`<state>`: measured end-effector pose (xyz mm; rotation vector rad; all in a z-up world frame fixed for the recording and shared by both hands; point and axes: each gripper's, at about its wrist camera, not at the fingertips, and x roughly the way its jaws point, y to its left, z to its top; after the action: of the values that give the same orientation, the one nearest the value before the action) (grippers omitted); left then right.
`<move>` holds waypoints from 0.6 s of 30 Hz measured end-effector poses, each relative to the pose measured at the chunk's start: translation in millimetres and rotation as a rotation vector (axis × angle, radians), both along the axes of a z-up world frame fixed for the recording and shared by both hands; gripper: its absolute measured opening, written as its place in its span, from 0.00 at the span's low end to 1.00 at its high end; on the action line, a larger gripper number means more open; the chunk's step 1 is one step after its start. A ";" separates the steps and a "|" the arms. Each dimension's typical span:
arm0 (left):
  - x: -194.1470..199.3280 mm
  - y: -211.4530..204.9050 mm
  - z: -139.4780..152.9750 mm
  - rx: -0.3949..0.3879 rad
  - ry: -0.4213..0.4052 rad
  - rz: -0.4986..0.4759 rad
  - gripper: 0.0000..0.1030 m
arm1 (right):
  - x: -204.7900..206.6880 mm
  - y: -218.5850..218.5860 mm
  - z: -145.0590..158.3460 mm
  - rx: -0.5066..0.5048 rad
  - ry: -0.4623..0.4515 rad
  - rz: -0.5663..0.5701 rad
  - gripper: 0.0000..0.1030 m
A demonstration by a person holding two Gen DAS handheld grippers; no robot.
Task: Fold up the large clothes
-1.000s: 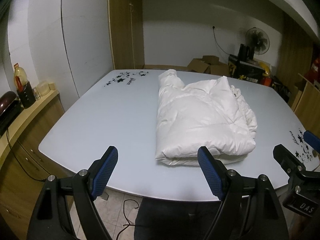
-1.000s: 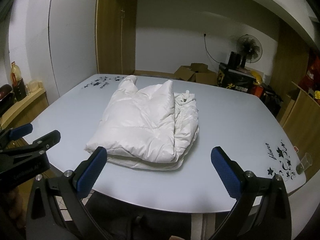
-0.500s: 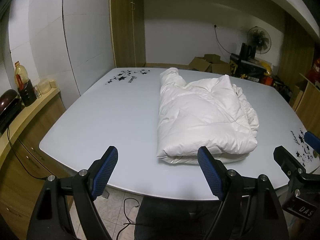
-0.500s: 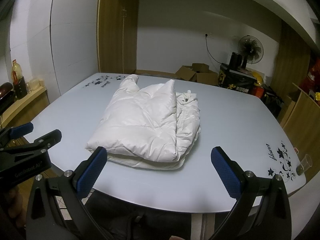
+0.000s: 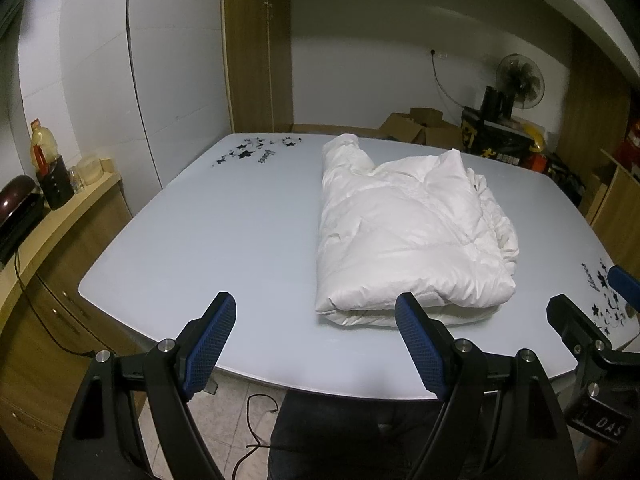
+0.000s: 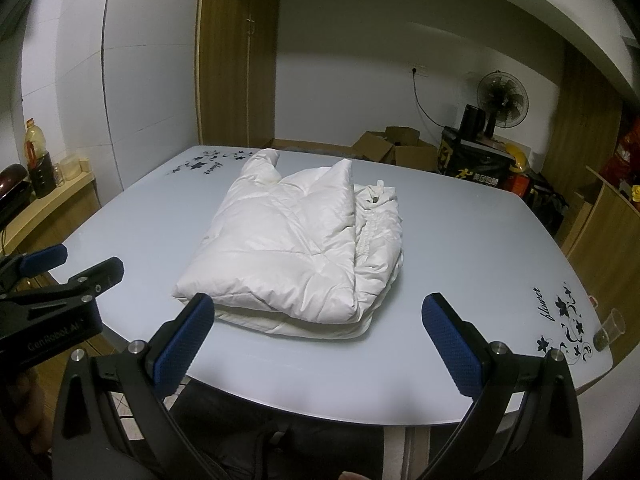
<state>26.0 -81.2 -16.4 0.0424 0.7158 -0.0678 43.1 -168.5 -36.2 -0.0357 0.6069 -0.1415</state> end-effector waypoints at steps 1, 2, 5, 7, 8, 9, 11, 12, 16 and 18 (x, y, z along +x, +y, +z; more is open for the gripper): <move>0.1 -0.1 -0.4 -0.001 0.003 0.001 0.80 | 0.1 0.2 0.0 0.000 0.000 -0.001 1.00; 0.3 -0.3 -0.8 -0.001 0.006 0.002 0.80 | 0.2 0.4 -0.1 0.000 0.000 -0.001 1.00; 0.9 -1.3 -1.1 -0.002 0.009 0.000 0.80 | 0.3 0.8 -0.3 0.001 0.001 -0.001 1.00; 0.5 -1.2 -1.2 -0.002 0.010 -0.001 0.80 | 0.1 0.7 -0.2 0.000 0.000 -0.002 1.00; 0.3 -1.3 -1.2 -0.005 0.010 -0.001 0.80 | 0.1 0.9 -0.1 0.001 0.000 -0.001 1.00; 0.3 -1.7 -1.4 -0.007 0.012 -0.001 0.80 | 0.2 1.1 -0.2 0.000 0.000 -0.002 1.00; -0.4 -1.8 -1.4 -0.009 0.013 0.001 0.80 | -0.1 1.3 -0.2 -0.001 0.001 -0.001 1.00; -0.6 -1.7 -1.2 -0.010 0.012 0.002 0.80 | 0.1 1.1 0.0 0.000 0.000 -0.002 1.00; -1.3 -1.5 -1.5 -0.011 0.008 0.004 0.80 | 0.1 0.4 -0.2 0.001 0.001 -0.001 1.00; -1.4 -1.9 -1.8 -0.010 0.008 0.003 0.80 | 0.1 1.0 -0.3 0.000 0.001 -0.001 1.00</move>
<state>24.6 -83.1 -18.2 0.0312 0.7235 -0.0688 43.3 -167.5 -36.5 -0.0350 0.6084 -0.1428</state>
